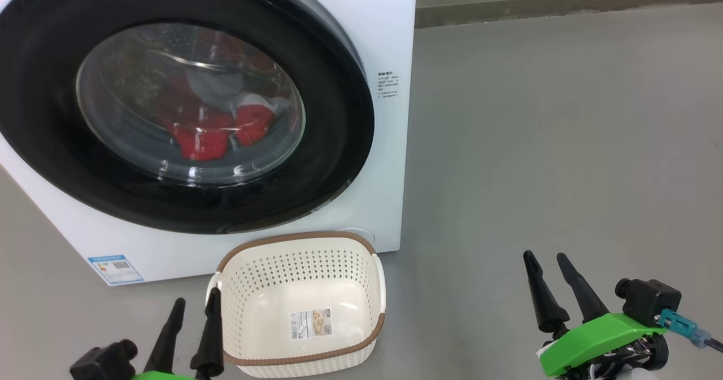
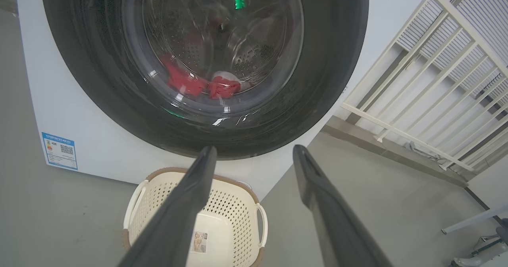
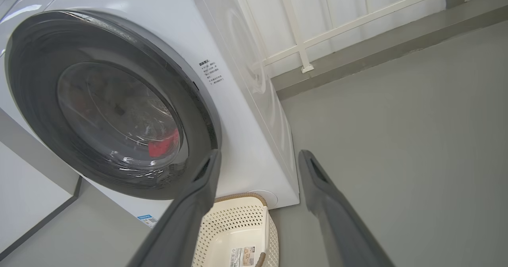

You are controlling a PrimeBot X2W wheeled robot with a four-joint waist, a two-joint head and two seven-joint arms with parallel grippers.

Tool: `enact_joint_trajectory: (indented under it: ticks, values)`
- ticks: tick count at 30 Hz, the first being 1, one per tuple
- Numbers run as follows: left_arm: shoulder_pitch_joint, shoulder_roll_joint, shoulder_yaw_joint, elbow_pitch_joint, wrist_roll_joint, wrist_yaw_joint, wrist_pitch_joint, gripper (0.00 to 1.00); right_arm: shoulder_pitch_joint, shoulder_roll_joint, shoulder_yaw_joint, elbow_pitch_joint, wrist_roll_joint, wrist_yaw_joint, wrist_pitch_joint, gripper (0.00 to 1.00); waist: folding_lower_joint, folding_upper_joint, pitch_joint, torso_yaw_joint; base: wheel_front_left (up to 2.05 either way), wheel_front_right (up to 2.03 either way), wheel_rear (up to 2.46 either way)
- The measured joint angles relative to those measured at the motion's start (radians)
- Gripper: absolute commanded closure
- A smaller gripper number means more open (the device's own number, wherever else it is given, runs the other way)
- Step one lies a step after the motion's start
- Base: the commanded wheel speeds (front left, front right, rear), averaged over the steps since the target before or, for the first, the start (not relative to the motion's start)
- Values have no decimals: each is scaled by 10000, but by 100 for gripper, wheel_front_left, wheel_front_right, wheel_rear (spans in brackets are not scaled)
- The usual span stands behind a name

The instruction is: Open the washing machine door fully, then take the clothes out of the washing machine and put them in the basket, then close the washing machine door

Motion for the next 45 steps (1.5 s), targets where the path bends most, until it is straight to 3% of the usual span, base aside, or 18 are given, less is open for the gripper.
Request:
enact_joint_trajectory:
  ticks: [37,45]
  values:
    - [-152,67,17,228,4040,268,-1112,0,-422,-109,596,270,-4445,2,-1103,0,0,0,-248,-176,0,0,0]
    - [-152,77,17,366,4182,268,-1110,0,-423,-121,642,305,-4493,2,-1131,0,-1,0,-271,-132,0,0,0]
